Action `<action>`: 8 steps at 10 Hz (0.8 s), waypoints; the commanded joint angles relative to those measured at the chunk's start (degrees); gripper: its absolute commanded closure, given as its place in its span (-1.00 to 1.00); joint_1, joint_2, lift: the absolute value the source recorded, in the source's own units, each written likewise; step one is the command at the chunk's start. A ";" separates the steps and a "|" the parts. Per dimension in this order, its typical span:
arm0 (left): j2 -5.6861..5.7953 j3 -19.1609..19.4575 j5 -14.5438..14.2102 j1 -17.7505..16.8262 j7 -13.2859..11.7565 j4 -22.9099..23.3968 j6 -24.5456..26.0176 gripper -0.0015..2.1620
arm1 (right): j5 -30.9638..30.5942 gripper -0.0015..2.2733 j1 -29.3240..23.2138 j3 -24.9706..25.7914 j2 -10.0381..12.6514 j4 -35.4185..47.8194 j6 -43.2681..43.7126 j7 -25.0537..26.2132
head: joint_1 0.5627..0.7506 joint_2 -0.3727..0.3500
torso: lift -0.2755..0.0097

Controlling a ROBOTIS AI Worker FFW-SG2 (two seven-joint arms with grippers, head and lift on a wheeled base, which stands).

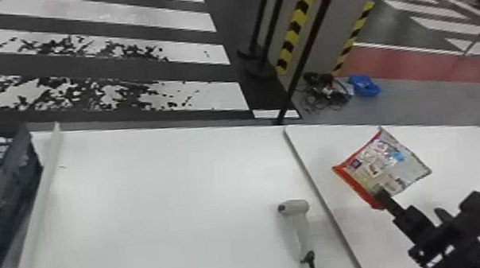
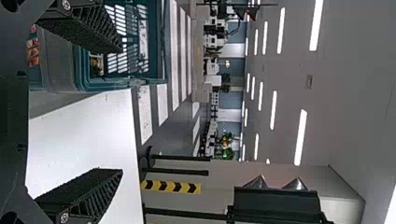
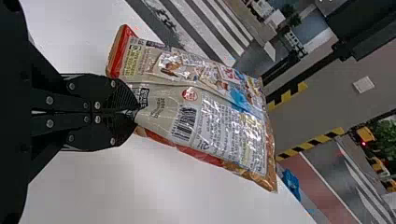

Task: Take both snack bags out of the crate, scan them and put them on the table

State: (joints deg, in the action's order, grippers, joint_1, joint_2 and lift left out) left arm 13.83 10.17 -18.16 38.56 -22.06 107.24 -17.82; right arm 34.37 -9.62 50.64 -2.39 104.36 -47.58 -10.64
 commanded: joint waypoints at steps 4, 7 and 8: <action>-0.30 -0.06 0.14 -0.07 -0.01 -0.02 0.20 -0.92 | -1.77 0.99 2.15 -0.01 -4.20 -13.92 9.83 0.54 | 0.41 -0.94 | 0.28; -0.12 -0.06 0.32 0.20 -0.27 0.34 0.03 -0.92 | -0.62 -0.95 2.15 -0.10 -4.55 -16.38 12.11 0.89 | 0.41 -0.94 | 0.28; -0.03 -0.15 0.32 0.20 -0.27 0.34 0.03 -0.92 | -0.62 -1.00 1.89 -0.01 -4.55 -16.38 12.11 1.68 | 0.41 -0.94 | 0.28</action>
State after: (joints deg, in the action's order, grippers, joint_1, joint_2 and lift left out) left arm 13.77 10.06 -17.86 38.76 -22.32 107.55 -17.79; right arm 33.75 -7.53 50.60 -6.94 88.02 -35.49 -8.99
